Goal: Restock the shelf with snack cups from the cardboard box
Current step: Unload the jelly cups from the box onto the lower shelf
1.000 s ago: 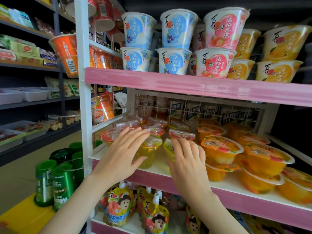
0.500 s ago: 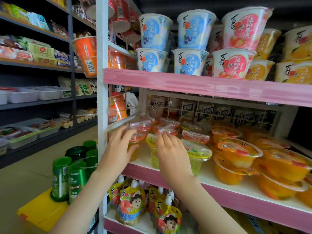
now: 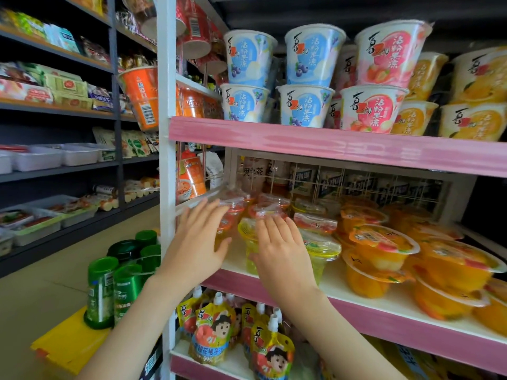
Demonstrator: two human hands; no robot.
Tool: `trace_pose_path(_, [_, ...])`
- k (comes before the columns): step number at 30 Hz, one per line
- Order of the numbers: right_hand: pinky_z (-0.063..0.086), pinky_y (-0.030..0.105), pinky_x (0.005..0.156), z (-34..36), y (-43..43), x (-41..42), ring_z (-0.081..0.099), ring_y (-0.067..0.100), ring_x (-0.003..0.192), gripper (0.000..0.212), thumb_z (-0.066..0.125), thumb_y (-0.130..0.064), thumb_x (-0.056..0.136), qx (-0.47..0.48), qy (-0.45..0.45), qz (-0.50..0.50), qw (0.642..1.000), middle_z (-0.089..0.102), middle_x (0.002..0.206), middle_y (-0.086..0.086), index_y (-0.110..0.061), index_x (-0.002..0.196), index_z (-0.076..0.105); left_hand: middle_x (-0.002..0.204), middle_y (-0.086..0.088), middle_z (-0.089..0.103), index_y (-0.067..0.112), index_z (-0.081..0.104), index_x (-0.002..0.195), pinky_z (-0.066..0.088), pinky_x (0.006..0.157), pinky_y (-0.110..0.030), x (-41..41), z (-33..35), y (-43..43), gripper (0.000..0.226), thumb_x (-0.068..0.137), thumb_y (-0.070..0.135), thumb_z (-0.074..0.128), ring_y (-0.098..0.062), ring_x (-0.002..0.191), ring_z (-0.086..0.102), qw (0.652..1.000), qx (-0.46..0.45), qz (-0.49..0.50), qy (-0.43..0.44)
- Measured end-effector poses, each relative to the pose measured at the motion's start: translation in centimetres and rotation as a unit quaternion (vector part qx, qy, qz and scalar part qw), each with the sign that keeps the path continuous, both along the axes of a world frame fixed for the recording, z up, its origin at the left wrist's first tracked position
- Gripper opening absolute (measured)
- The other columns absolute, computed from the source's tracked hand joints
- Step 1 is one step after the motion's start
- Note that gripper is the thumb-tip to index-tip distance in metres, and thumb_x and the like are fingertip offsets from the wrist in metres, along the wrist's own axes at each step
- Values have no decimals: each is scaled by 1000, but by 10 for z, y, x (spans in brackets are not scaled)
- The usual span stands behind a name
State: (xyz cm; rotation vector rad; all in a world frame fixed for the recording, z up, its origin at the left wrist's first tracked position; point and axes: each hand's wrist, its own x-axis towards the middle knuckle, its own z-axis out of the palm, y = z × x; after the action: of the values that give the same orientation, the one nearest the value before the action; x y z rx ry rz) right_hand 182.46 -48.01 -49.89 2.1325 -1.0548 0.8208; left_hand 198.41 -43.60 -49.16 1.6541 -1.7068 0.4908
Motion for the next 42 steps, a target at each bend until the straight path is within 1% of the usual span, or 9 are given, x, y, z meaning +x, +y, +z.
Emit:
trace_pose_path(5, [38, 46, 105, 17, 19, -36, 55, 31, 120, 53, 76, -26, 74, -55, -24, 5, 998, 64, 119, 14, -2, 119, 62, 145, 1, 43, 21, 47, 136, 8, 115, -37, -41, 11, 5, 50, 88, 24, 61, -14, 140, 28, 989, -62, -94, -92])
trace_pose_path(14, [47, 39, 96, 37, 5, -74, 60, 33, 109, 39, 70, -9, 79, -79, -109, 79, 988, 64, 113, 18, 5, 114, 62, 121, -3, 62, 11, 60, 121, 34, 105, -28, -97, 33, -10, 35, 87, 18, 56, -17, 118, 54, 983, -143, -98, -58])
trace_pose_path(18, [48, 41, 91, 56, 4, -65, 58, 34, 100, 30, 53, -3, 86, -55, -139, 141, 979, 62, 110, 19, 5, 114, 60, 97, -1, 67, 10, 64, 107, 52, 78, -24, -104, 58, -3, 27, 88, 19, 46, -15, 92, 61, 983, -158, -93, -7])
trace_pose_path(22, [43, 39, 88, 92, 11, -49, 58, 35, 93, 25, 54, 0, 84, -40, -146, 201, 968, 62, 104, 20, 7, 107, 62, 78, -1, 64, 13, 58, 98, 50, 53, -29, -97, 86, 6, 14, 87, 15, 51, -16, 70, 61, 980, -190, -41, 28])
trace_pose_path(28, [42, 34, 91, 160, 36, -28, 51, 26, 96, 27, 48, -4, 88, 25, -201, 317, 926, 61, 106, 18, 6, 109, 62, 72, 0, 63, 19, 51, 95, 43, 60, -17, -82, 145, 28, 11, 88, 12, 46, -11, 62, 56, 961, -256, -24, 104])
trace_pose_path(33, [32, 16, 102, 211, 31, -14, 48, 18, 112, 38, 50, -6, 86, 107, -296, 306, 898, 56, 117, 9, -7, 124, 48, 84, 10, 63, 26, 53, 96, 44, 71, -7, -72, 190, 13, 12, 84, 23, 53, 2, 76, 60, 938, -204, -35, 277])
trace_pose_path(37, [30, 5, 91, 239, 17, -1, 49, 8, 114, 52, 60, -9, 87, 299, -353, 257, 848, 52, 126, -2, -19, 136, 43, 99, 6, 62, 24, 53, 105, 45, 80, -13, -62, 218, -10, 26, 84, 11, 63, -8, 94, 62, 903, -124, -11, 410])
trace_pose_path(40, [33, 13, 93, 249, -1, 16, 49, 8, 113, 61, 60, -12, 89, 437, -359, 205, 799, 48, 136, 0, -17, 144, 34, 115, 1, 56, 12, 48, 127, 43, 96, -27, -42, 231, -33, 47, 84, 3, 64, -19, 111, 56, 886, -47, 29, 460])
trace_pose_path(42, [35, 20, 90, 253, -15, 29, 51, 15, 108, 60, 57, -17, 91, 490, -339, 165, 786, 49, 123, 0, -16, 144, 31, 136, -6, 48, 12, 36, 140, 38, 105, -36, -25, 243, -46, 61, 86, 7, 63, -22, 124, 49, 865, 13, 42, 500])
